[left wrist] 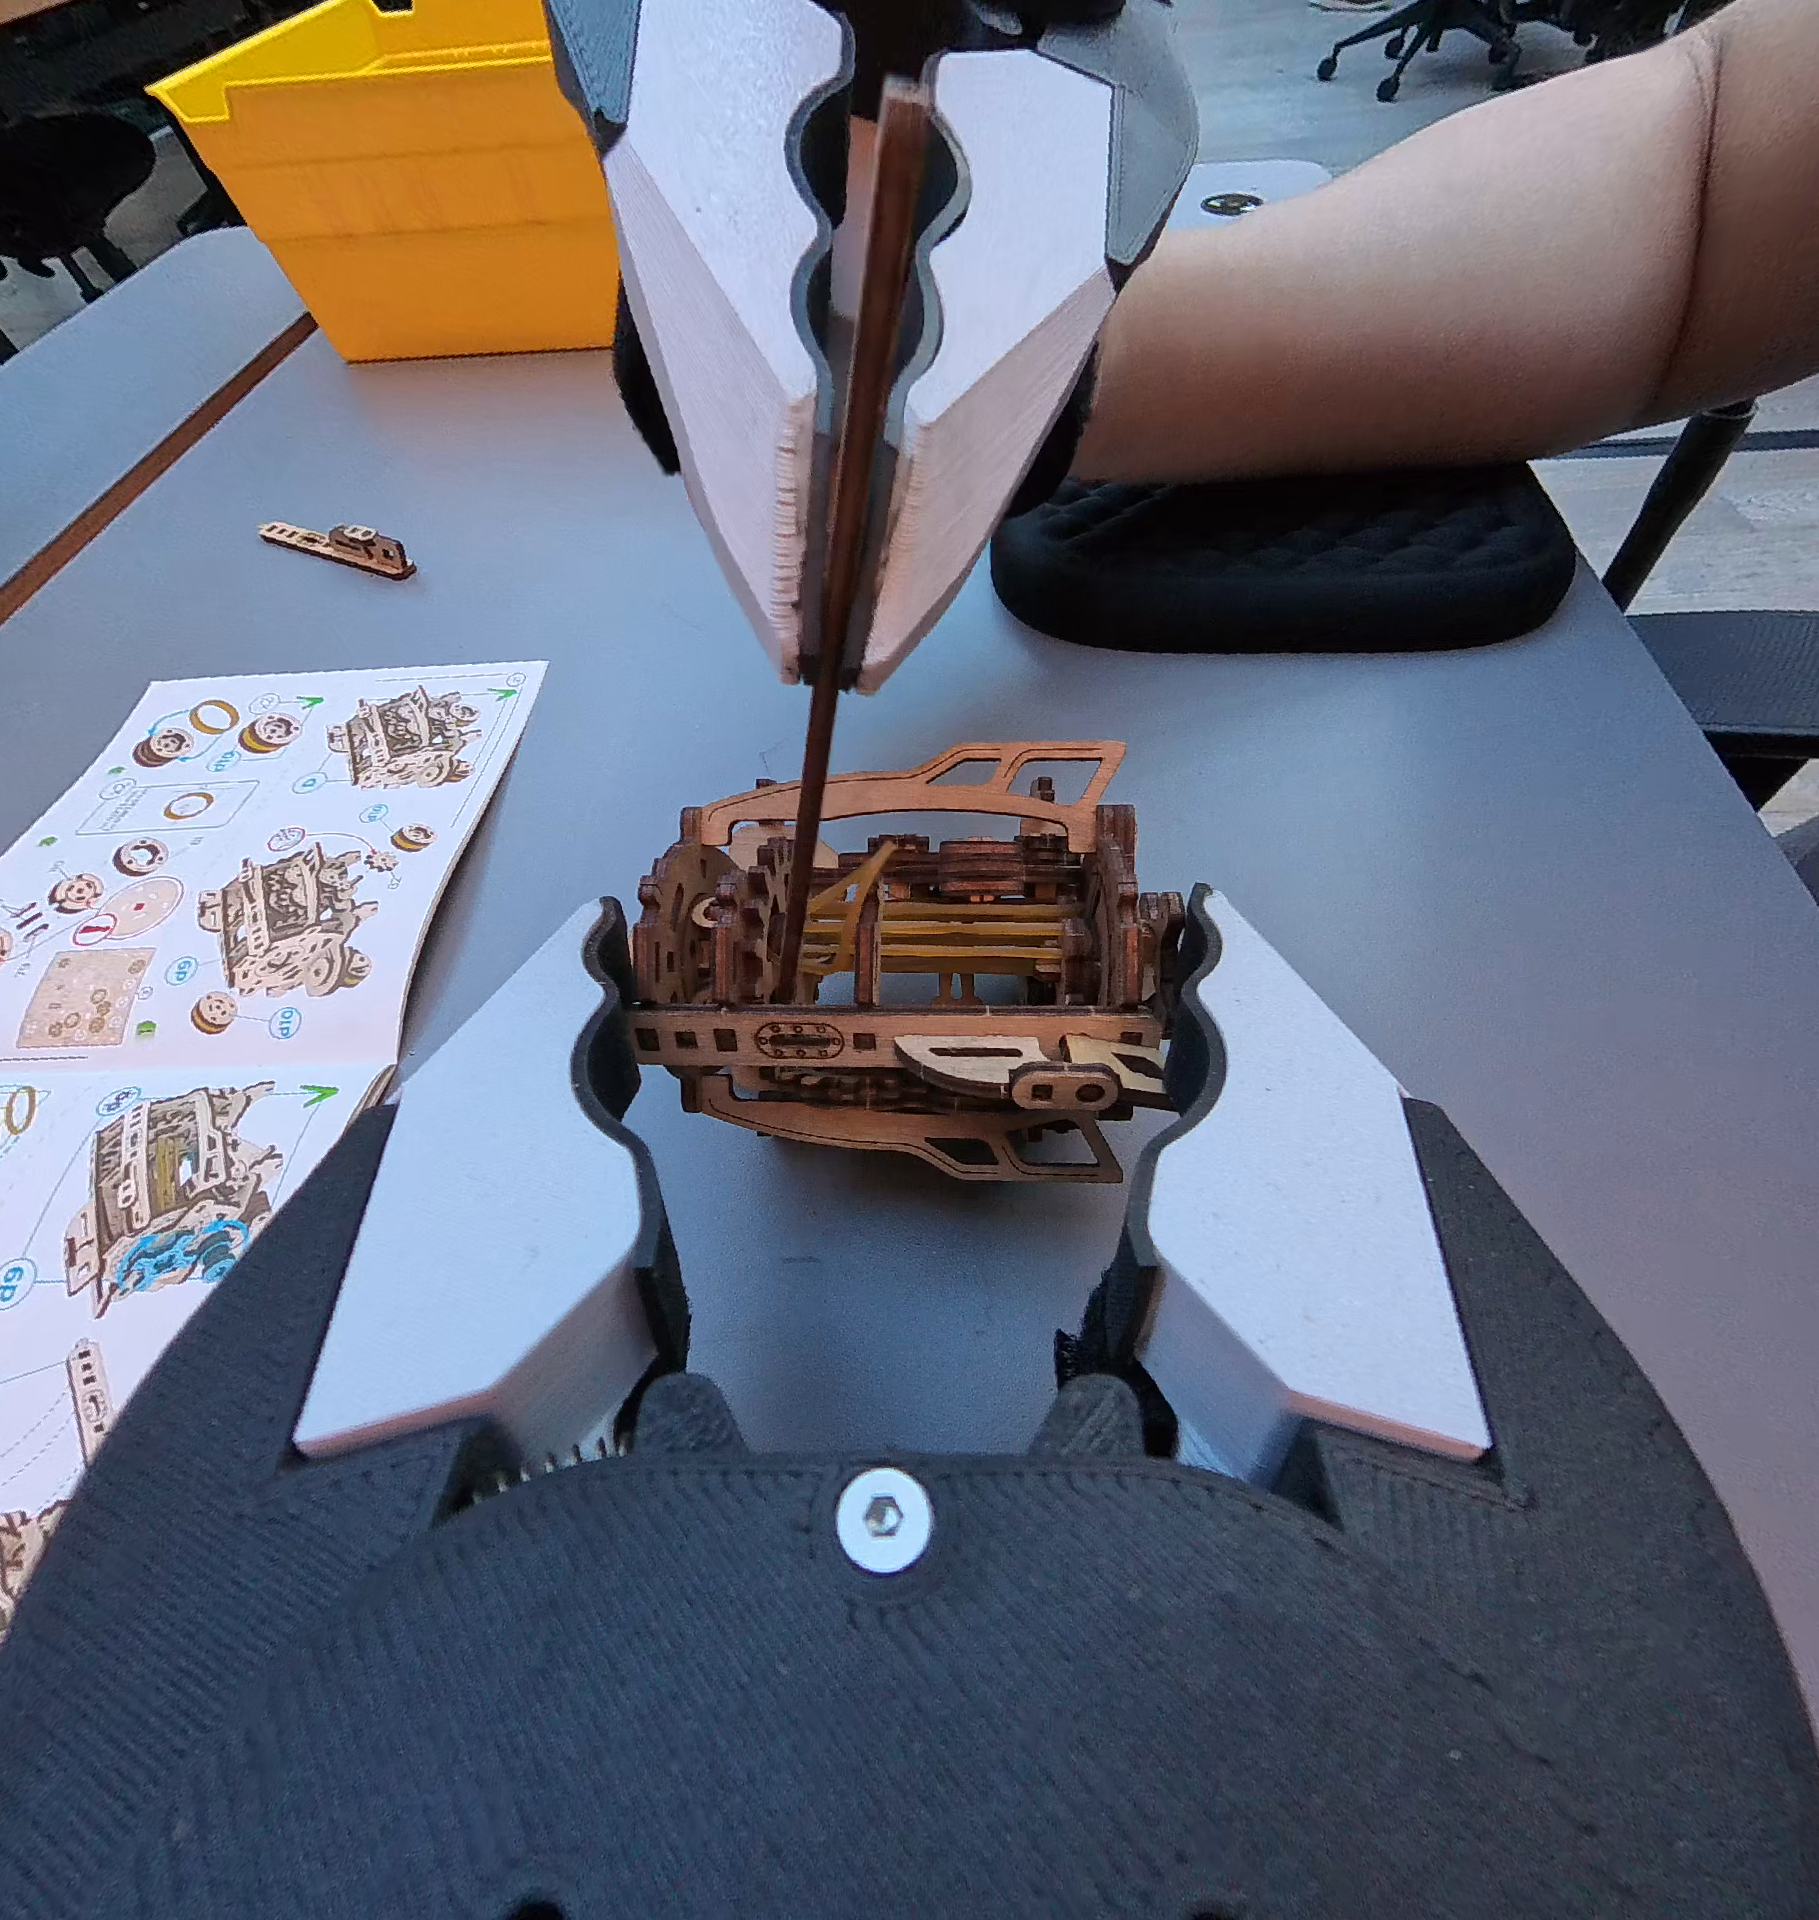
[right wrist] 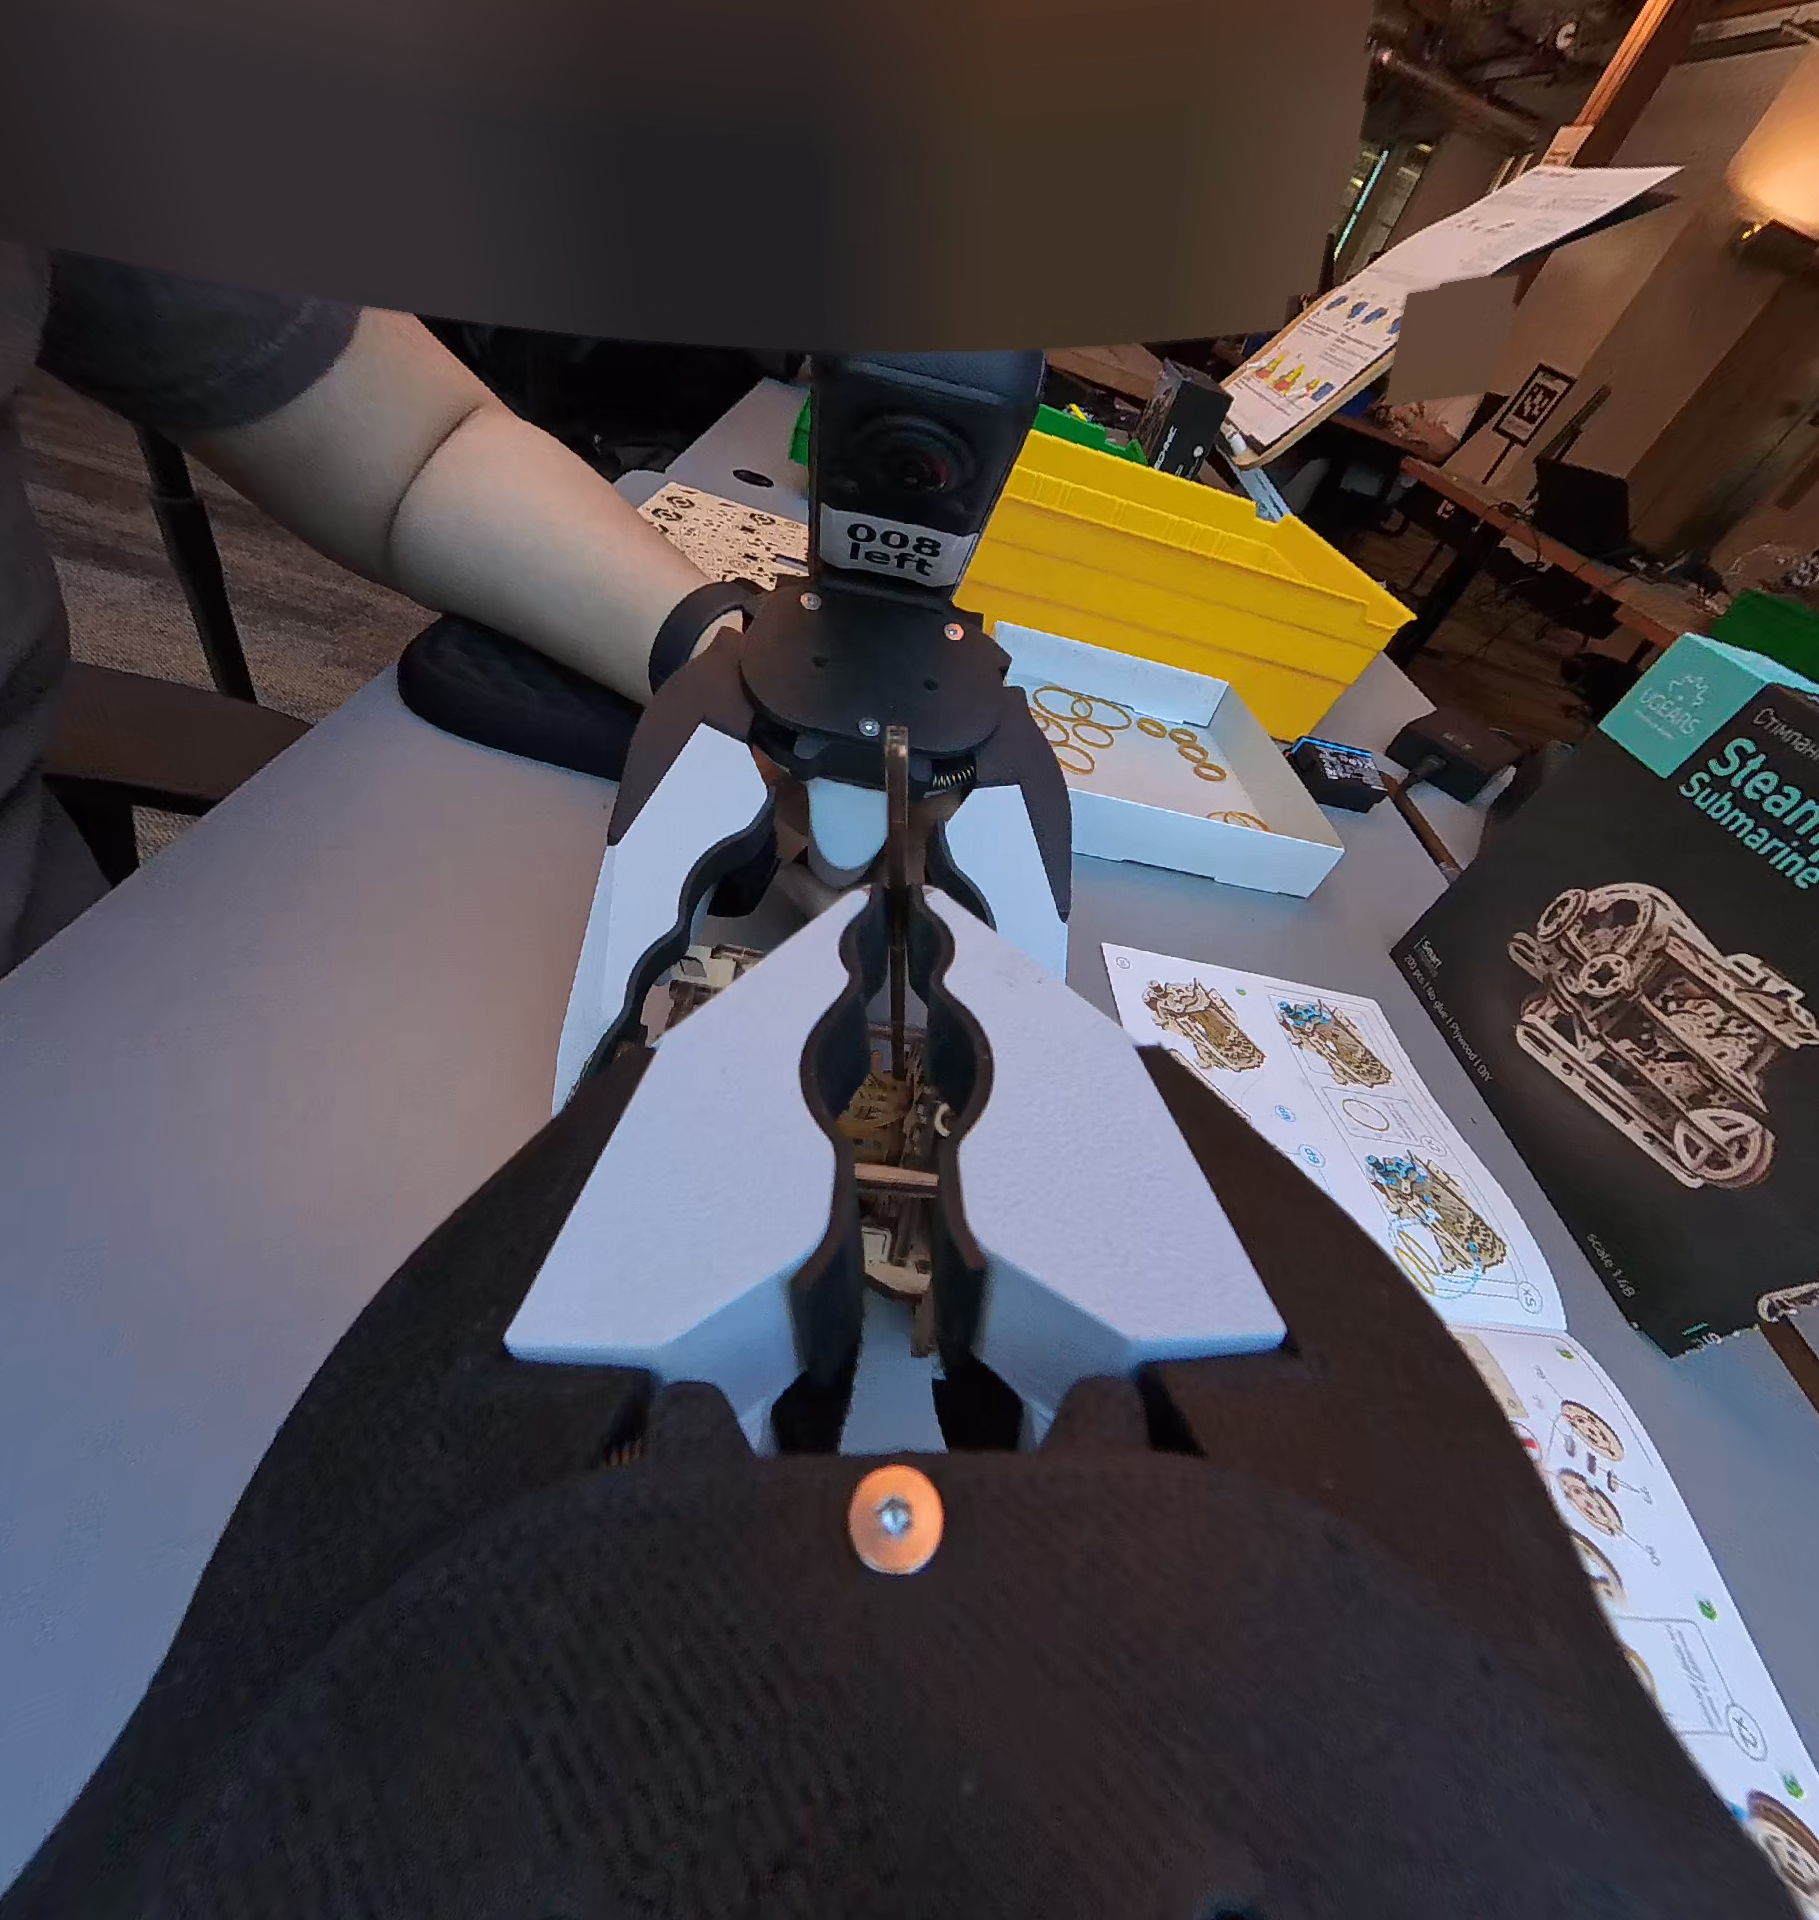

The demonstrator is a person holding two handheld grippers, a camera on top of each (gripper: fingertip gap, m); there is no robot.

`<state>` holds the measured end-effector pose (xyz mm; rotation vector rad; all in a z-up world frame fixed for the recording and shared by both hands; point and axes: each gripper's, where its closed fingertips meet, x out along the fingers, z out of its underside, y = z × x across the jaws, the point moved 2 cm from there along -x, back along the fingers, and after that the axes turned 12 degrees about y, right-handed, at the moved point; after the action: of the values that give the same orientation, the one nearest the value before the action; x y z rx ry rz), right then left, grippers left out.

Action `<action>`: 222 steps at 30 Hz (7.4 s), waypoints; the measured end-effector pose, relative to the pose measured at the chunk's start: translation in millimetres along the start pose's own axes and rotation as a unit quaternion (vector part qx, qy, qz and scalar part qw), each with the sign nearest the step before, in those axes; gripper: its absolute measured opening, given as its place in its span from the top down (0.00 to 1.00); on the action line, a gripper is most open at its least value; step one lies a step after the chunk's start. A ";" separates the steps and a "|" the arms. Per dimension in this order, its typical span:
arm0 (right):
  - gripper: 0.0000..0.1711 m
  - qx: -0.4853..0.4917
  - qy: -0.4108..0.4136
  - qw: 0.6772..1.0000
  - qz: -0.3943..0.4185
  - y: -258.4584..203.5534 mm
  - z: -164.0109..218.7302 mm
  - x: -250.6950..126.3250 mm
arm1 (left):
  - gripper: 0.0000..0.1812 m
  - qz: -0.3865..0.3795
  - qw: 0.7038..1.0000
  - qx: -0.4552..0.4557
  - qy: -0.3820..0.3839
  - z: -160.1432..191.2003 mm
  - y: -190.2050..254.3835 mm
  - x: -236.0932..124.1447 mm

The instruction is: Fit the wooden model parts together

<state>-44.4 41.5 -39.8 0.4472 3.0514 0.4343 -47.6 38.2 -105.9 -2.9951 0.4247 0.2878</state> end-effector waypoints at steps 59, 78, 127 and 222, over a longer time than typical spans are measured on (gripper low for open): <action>1.00 -0.071 -0.028 0.996 0.051 -19.7 -19.0 -13.8 | 0.43 0.000 1.000 0.000 0.000 -0.2 -0.4 0.2; 1.00 -0.138 -0.066 0.988 0.023 -38.0 -15.2 6.2 | 0.43 0.001 1.000 -0.001 0.001 -0.1 -0.3 0.3; 1.00 -0.032 -0.032 0.998 0.048 -32.8 -8.1 -11.0 | 0.43 0.001 1.000 -0.001 0.001 -0.1 -0.2 0.1; 0.99 0.225 0.009 0.974 0.023 -29.2 -11.6 -7.9 | 0.43 -0.002 0.999 0.033 -0.002 -1.9 3.3 2.0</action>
<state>-45.7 9.2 -36.9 0.5264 3.1492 -0.2673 -46.3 34.3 -104.6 -2.9311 0.4202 0.2729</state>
